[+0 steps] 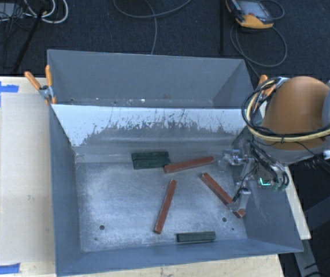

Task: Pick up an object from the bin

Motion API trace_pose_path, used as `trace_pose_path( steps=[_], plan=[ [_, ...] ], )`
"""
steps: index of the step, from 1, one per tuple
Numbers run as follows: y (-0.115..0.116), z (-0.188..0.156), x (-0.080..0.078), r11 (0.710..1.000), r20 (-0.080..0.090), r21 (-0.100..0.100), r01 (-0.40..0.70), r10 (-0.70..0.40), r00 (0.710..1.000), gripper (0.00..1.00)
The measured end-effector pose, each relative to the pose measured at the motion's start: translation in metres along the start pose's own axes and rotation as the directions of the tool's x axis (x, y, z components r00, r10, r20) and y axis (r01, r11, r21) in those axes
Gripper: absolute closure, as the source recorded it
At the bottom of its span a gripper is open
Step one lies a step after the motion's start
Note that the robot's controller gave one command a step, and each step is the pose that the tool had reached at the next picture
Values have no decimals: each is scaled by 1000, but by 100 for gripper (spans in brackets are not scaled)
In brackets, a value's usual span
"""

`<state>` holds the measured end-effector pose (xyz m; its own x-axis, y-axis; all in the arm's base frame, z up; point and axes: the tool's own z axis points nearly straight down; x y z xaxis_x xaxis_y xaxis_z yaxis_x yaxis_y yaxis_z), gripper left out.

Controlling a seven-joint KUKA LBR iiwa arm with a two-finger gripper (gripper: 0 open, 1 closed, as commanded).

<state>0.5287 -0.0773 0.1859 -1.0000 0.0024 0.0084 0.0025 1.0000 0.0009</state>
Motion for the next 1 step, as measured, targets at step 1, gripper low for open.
trace_pose_path(
  steps=[1],
  plan=[
    [-63,120,-14,966,2,-1,-258,258,966,0]
  ],
)
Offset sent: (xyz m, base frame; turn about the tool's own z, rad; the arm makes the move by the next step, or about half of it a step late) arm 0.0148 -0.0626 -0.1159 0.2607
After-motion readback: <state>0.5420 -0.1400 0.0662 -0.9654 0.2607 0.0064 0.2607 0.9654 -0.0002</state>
